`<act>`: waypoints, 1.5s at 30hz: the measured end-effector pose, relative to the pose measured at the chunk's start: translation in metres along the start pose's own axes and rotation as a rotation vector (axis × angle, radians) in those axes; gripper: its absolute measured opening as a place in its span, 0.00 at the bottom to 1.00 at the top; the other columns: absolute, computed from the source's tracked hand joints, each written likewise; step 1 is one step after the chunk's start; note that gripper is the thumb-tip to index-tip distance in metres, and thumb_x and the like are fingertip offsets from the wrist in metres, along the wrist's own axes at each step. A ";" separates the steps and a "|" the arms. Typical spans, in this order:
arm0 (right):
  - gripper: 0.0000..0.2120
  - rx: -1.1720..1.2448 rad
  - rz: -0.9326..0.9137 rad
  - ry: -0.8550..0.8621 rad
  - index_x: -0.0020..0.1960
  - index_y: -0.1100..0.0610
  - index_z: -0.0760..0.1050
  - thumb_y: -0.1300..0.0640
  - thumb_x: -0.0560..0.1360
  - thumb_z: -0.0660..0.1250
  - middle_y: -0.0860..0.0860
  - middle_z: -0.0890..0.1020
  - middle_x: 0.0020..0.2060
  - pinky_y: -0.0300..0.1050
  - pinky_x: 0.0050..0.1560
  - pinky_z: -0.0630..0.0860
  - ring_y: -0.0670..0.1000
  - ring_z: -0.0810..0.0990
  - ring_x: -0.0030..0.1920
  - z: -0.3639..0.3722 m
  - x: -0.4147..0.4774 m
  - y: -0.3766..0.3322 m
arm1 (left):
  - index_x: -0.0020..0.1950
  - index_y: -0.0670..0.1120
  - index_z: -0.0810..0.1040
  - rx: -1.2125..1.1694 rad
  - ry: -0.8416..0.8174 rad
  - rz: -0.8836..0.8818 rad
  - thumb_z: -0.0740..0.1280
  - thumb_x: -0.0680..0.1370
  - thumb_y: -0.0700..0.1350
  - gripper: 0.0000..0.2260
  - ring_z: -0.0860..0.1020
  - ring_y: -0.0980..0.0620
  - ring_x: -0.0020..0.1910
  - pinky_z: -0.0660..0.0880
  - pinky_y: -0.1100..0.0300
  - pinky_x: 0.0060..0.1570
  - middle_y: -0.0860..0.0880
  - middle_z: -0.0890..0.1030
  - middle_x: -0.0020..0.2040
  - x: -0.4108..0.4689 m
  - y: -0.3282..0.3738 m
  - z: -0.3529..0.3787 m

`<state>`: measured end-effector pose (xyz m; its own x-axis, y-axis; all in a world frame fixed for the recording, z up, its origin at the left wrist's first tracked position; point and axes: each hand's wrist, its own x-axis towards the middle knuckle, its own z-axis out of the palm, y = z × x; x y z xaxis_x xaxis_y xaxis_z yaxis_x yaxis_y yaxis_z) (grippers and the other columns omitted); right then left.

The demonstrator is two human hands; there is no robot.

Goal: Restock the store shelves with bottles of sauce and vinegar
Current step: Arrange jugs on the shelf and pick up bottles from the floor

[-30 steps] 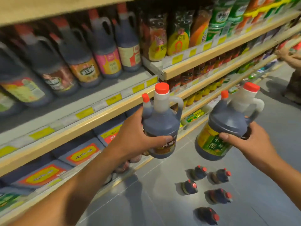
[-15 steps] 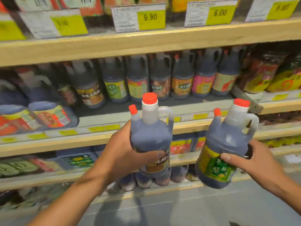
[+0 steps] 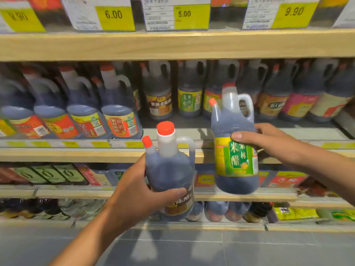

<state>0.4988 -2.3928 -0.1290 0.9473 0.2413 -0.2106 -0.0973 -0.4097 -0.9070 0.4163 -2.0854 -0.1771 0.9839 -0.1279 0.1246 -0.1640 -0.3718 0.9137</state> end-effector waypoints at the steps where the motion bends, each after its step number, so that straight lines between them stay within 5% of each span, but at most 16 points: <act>1: 0.28 -0.030 -0.010 0.018 0.47 0.51 0.86 0.32 0.58 0.74 0.51 0.88 0.45 0.46 0.45 0.81 0.51 0.87 0.46 0.001 0.009 -0.008 | 0.56 0.73 0.76 0.010 0.007 0.003 0.80 0.59 0.61 0.28 0.83 0.65 0.51 0.77 0.73 0.44 0.67 0.84 0.52 -0.001 -0.003 -0.005; 5: 0.37 -0.074 -0.029 0.048 0.54 0.58 0.85 0.30 0.58 0.74 0.54 0.88 0.48 0.59 0.57 0.81 0.58 0.87 0.52 0.005 0.035 -0.042 | 0.59 0.72 0.75 -0.008 0.009 -0.032 0.81 0.57 0.65 0.32 0.82 0.66 0.53 0.77 0.74 0.44 0.68 0.84 0.54 -0.004 -0.014 -0.021; 10: 0.30 -0.041 -0.059 0.184 0.41 0.57 0.87 0.32 0.53 0.79 0.50 0.89 0.41 0.39 0.38 0.82 0.47 0.88 0.42 0.009 0.058 -0.066 | 0.53 0.79 0.72 -0.021 0.033 -0.096 0.79 0.53 0.68 0.31 0.80 0.71 0.53 0.76 0.76 0.40 0.73 0.81 0.53 -0.007 -0.026 -0.033; 14: 0.08 -0.051 -0.107 0.286 0.28 0.38 0.83 0.37 0.59 0.79 0.35 0.83 0.30 0.25 0.27 0.72 0.31 0.81 0.32 0.015 0.068 -0.065 | 0.54 0.78 0.73 -0.019 0.059 -0.087 0.80 0.54 0.67 0.31 0.81 0.69 0.52 0.78 0.73 0.41 0.71 0.82 0.53 -0.010 -0.032 -0.039; 17: 0.20 -0.143 -0.075 0.374 0.28 0.48 0.80 0.33 0.57 0.79 0.32 0.78 0.24 0.25 0.24 0.68 0.30 0.78 0.29 0.016 0.077 -0.048 | 0.55 0.77 0.72 -0.005 0.069 -0.083 0.79 0.54 0.68 0.32 0.81 0.69 0.53 0.79 0.71 0.40 0.71 0.82 0.54 -0.010 -0.036 -0.043; 21: 0.20 -0.232 -0.090 0.382 0.20 0.44 0.76 0.37 0.62 0.79 0.36 0.70 0.15 0.26 0.20 0.61 0.34 0.70 0.19 0.014 0.083 -0.022 | 0.56 0.77 0.72 -0.020 0.091 -0.059 0.80 0.54 0.70 0.33 0.81 0.69 0.53 0.78 0.74 0.41 0.71 0.82 0.53 -0.010 -0.040 -0.048; 25: 0.31 -0.221 -0.051 0.359 0.34 0.58 0.84 0.29 0.56 0.77 0.49 0.77 0.24 0.41 0.30 0.68 0.43 0.72 0.27 0.011 0.086 -0.007 | 0.60 0.70 0.76 -0.071 0.090 0.024 0.80 0.56 0.73 0.34 0.84 0.60 0.55 0.80 0.68 0.45 0.63 0.84 0.55 -0.007 -0.035 -0.052; 30: 0.15 -0.243 -0.108 0.324 0.25 0.39 0.79 0.37 0.66 0.78 0.37 0.73 0.19 0.29 0.25 0.65 0.37 0.72 0.22 0.019 0.082 -0.012 | 0.59 0.64 0.76 -0.139 0.190 0.125 0.81 0.56 0.70 0.35 0.83 0.55 0.58 0.80 0.65 0.51 0.59 0.84 0.57 0.008 -0.021 -0.047; 32: 0.23 -0.244 -0.145 0.300 0.21 0.31 0.74 0.42 0.70 0.78 0.33 0.71 0.17 0.24 0.22 0.62 0.32 0.72 0.21 0.020 0.081 -0.015 | 0.57 0.65 0.76 -0.156 0.247 0.181 0.84 0.57 0.65 0.32 0.83 0.57 0.58 0.80 0.65 0.52 0.60 0.84 0.57 0.021 -0.011 -0.043; 37: 0.26 -0.252 -0.188 0.299 0.19 0.32 0.72 0.45 0.72 0.77 0.33 0.68 0.15 0.23 0.21 0.61 0.31 0.71 0.21 0.021 0.077 -0.019 | 0.62 0.58 0.75 -0.227 0.272 0.270 0.84 0.61 0.53 0.33 0.82 0.57 0.59 0.79 0.65 0.54 0.59 0.84 0.58 0.074 0.008 -0.028; 39: 0.26 -0.226 -0.239 0.307 0.20 0.43 0.72 0.50 0.74 0.77 0.32 0.66 0.15 0.21 0.23 0.62 0.29 0.70 0.21 0.022 0.078 -0.012 | 0.64 0.64 0.72 -0.178 0.271 0.304 0.83 0.63 0.54 0.34 0.80 0.61 0.62 0.77 0.67 0.56 0.65 0.81 0.60 0.092 0.011 -0.022; 41: 0.25 -0.177 -0.287 0.318 0.29 0.42 0.65 0.55 0.74 0.77 0.31 0.66 0.15 0.20 0.24 0.62 0.29 0.70 0.21 0.024 0.078 -0.009 | 0.62 0.69 0.70 -0.144 0.259 0.279 0.83 0.64 0.57 0.32 0.79 0.63 0.62 0.77 0.68 0.55 0.66 0.80 0.60 0.109 0.010 -0.018; 45: 0.26 -0.166 -0.325 0.335 0.33 0.42 0.61 0.57 0.74 0.77 0.32 0.65 0.14 0.20 0.25 0.63 0.29 0.70 0.21 0.026 0.078 -0.009 | 0.62 0.55 0.69 0.011 0.240 0.060 0.81 0.60 0.64 0.37 0.78 0.58 0.58 0.77 0.66 0.48 0.55 0.77 0.59 0.140 0.003 -0.007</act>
<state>0.5656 -2.3474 -0.1472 0.9693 0.0951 0.2266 0.2433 -0.5015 -0.8302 0.5537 -2.0980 -0.1546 0.9607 0.0716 0.2682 -0.2222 -0.3807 0.8976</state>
